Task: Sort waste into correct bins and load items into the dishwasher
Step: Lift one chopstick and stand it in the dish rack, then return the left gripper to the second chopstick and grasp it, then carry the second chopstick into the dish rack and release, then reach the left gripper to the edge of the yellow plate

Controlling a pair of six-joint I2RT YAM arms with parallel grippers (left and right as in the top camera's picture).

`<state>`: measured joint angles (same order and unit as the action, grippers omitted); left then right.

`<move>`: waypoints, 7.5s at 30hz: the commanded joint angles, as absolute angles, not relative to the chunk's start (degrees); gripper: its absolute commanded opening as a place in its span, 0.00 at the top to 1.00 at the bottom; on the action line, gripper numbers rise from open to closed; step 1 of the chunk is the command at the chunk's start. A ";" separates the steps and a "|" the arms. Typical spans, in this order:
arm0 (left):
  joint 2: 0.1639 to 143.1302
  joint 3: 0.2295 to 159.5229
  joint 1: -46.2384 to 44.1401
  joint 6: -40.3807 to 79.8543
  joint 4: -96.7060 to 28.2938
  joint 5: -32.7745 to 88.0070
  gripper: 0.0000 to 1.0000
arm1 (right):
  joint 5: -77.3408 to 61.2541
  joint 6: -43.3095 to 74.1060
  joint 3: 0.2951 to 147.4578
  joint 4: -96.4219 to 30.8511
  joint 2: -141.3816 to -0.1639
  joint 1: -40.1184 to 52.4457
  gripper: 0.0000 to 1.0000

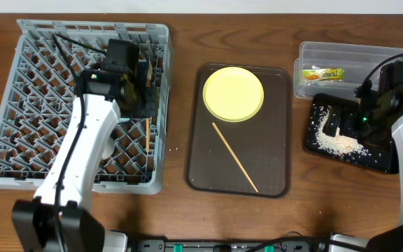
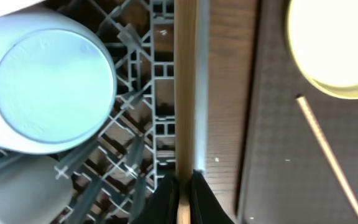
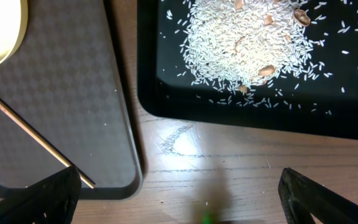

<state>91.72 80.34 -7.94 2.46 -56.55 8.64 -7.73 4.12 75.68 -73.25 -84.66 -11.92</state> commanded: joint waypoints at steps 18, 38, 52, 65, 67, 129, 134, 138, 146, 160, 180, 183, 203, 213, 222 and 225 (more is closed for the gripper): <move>91.61 80.49 -16.23 10.55 -56.95 18.15 0.49 | -7.97 4.64 75.92 -73.49 -83.85 -11.99 0.01; 115.70 77.23 -42.33 36.80 -40.36 10.81 0.27 | -7.97 4.64 75.92 -73.49 -83.85 -11.99 0.01; 119.94 77.25 -42.26 37.21 -44.36 6.57 0.92 | -7.97 4.64 75.92 -73.52 -83.85 -11.99 0.01; 104.18 79.90 -33.32 28.84 -50.35 6.55 0.92 | -7.97 4.64 75.92 -73.54 -83.85 -11.99 0.01; 99.70 80.16 -30.94 24.36 -50.35 6.52 0.92 | -7.97 4.64 75.92 -73.52 -83.85 -11.99 0.01; 108.73 80.49 -35.22 34.30 -52.31 7.92 0.93 | -7.97 4.64 75.92 -73.54 -83.85 -11.99 0.01; 96.20 82.74 -29.19 17.08 -54.41 6.39 0.93 | -7.97 4.64 75.92 -73.54 -83.85 -11.99 0.01; 90.11 83.79 -23.07 6.20 -55.24 5.06 0.92 | -7.97 4.64 75.92 -73.49 -83.85 -11.99 0.01; 90.83 83.66 -10.96 -5.58 -55.33 5.08 0.92 | -7.97 4.64 75.92 -73.52 -83.85 -11.99 0.01; 98.85 83.70 -8.49 -5.28 -55.00 7.07 0.52 | -7.97 4.64 75.92 -73.52 -83.85 -11.99 0.01; 98.85 95.46 -32.10 -5.61 -38.04 7.86 0.23 | -7.97 4.64 75.92 -73.54 -83.85 -11.99 0.01; 103.66 95.46 -34.72 -5.63 -35.35 7.86 0.22 | -7.97 4.64 75.92 -73.54 -83.85 -11.99 0.01; 127.09 95.46 -39.46 -9.39 -33.80 7.90 0.20 | -7.97 4.67 75.92 -73.49 -83.85 -11.99 0.01; 129.67 94.06 -40.97 -9.41 -35.14 7.84 0.58 | -7.97 4.67 75.92 -73.73 -83.85 -11.99 0.01; 128.75 94.96 -40.97 -9.37 -37.58 2.57 0.92 | -7.97 4.64 75.92 -73.73 -83.85 -11.99 0.01; 127.09 96.09 -40.97 -9.17 -39.33 0.16 0.92 | -7.97 4.64 75.92 -73.71 -83.85 -11.99 0.01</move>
<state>127.59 95.94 -41.17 -9.67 -36.86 4.69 -7.73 4.12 75.68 -73.69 -84.66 -11.92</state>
